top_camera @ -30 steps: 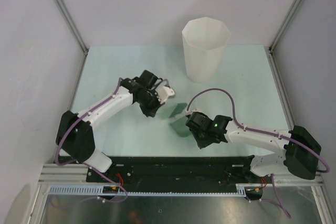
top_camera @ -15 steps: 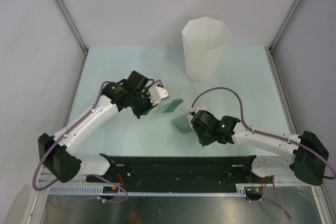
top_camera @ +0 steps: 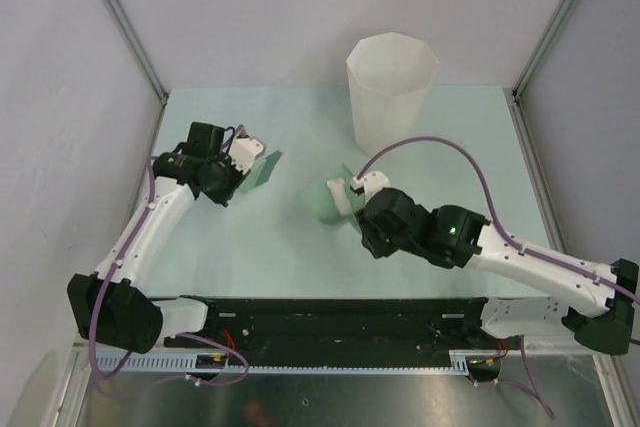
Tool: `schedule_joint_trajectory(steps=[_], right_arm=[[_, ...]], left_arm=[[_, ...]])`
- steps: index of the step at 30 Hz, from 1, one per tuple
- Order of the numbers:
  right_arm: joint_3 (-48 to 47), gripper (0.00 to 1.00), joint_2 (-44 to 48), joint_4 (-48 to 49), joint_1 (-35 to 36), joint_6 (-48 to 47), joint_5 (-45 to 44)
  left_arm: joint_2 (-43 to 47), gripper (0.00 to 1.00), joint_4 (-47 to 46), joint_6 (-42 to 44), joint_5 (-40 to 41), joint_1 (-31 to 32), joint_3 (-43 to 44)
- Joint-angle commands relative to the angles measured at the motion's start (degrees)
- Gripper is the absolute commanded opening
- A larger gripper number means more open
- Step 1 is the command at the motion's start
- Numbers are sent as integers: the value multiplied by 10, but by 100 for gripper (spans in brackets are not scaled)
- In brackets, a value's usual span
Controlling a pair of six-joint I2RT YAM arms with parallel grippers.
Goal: Sweep away the paper scraps from the table
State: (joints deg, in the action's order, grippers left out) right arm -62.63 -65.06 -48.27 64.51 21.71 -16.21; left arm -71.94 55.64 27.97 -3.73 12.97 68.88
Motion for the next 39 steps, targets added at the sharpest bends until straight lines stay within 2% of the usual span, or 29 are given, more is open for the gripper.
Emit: schedule_joint_trajectory(steps=[1,4,8,14,19,22,23,25,26,29,30,34,39], right_arm=[[-132,0,-30,-52,-9,-47,-42],[-196,0,-61,-74,-49,-84,-37],[-333,0,-107,-86,-111,-140,-46],[-479,0,-187,-81,-241,-243,-59],[-593,0,-252,-76,-315,-364,-120],[-630,0,-291,-59,-323,-442,-186],[-631,0,-297,-50,-321,-513,-202],[-619,0,-309,-15,-315,-579,-259],[-611,0,-311,0,-313,-641,-278],[-549,0,-298,103,-308,-748,-350],[-526,0,-291,176,-308,-827,-370],[-425,0,-244,347,-308,-1021,-371],[-310,0,-188,407,-322,-1177,-300]], left_arm=[[27,0,-30,-7,-31,-16,-42],[37,0,-36,-9,-40,-22,-59],[51,0,-41,-11,-48,-22,-80],[65,0,-47,-12,-50,-22,-97],[73,0,-47,-7,-41,-22,-108],[73,0,-47,-8,-39,-22,-105],[73,0,-47,-9,-39,-22,-103],[71,0,-47,-9,-38,-22,-99],[71,0,-47,-9,-37,-22,-98],[69,0,-47,-9,-36,-22,-96],[66,0,-47,-10,-33,-22,-95],[67,0,-47,-6,-31,-22,-92],[68,0,-47,-5,-31,-22,-92]])
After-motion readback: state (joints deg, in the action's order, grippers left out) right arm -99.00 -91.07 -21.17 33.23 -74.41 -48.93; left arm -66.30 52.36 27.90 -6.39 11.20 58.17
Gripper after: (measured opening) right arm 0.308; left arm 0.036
